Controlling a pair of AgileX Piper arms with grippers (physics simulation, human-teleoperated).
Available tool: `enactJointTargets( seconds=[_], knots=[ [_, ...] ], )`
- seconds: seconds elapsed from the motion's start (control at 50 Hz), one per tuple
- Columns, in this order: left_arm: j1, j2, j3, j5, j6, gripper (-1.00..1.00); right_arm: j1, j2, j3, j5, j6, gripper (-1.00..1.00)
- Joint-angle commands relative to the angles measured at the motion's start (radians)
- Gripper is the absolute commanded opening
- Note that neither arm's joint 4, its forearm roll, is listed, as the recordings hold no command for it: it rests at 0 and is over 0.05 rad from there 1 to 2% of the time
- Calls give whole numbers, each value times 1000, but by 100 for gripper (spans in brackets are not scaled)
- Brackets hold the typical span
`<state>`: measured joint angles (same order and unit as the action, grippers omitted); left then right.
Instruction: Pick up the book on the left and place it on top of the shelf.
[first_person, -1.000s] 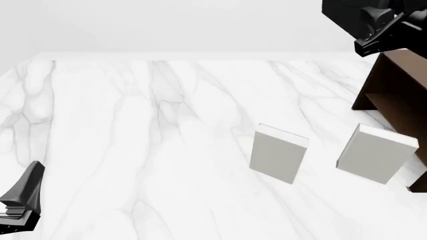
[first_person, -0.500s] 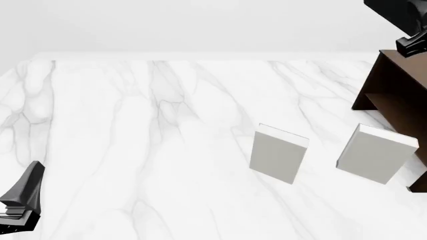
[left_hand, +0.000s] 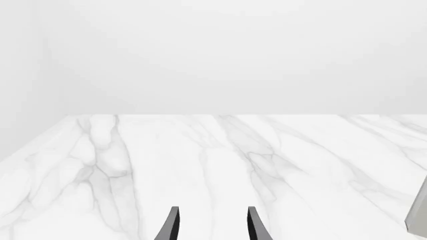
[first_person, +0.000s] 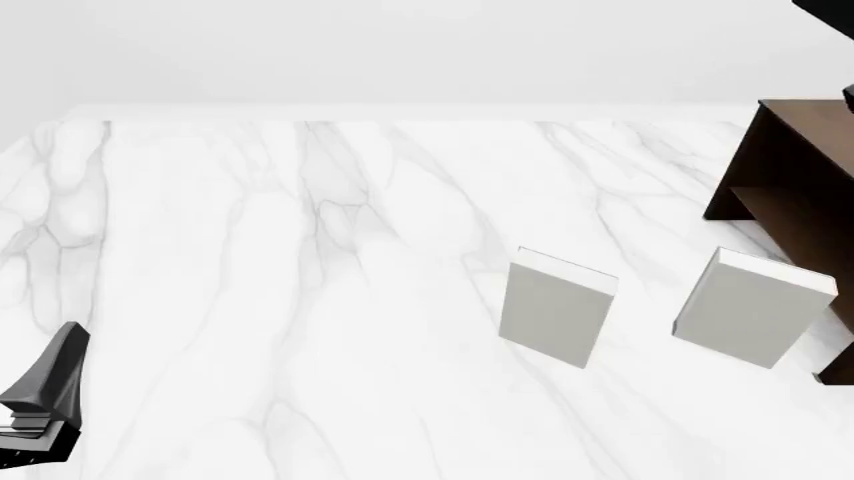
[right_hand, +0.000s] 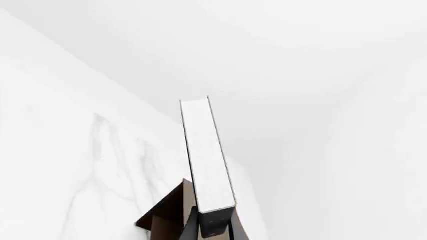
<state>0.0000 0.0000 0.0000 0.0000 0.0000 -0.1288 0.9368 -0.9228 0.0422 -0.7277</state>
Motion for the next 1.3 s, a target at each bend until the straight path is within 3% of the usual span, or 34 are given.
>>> enactJointTargets(
  seconds=[0.02, 0.64, 0.92, 1.3],
  knots=[
    [0, 0, 0, 0, 0, 100, -39, -11, -15, 0, -31, -100],
    [0, 0, 0, 0, 0, 100, -189, -57, 19, 4, -131, -100],
    [0, 0, 0, 0, 0, 100, -240, -64, 20, 15, -127, -100],
    [0, 0, 0, 0, 0, 100, -281, 15, 23, -42, -133, -100]
  ],
)
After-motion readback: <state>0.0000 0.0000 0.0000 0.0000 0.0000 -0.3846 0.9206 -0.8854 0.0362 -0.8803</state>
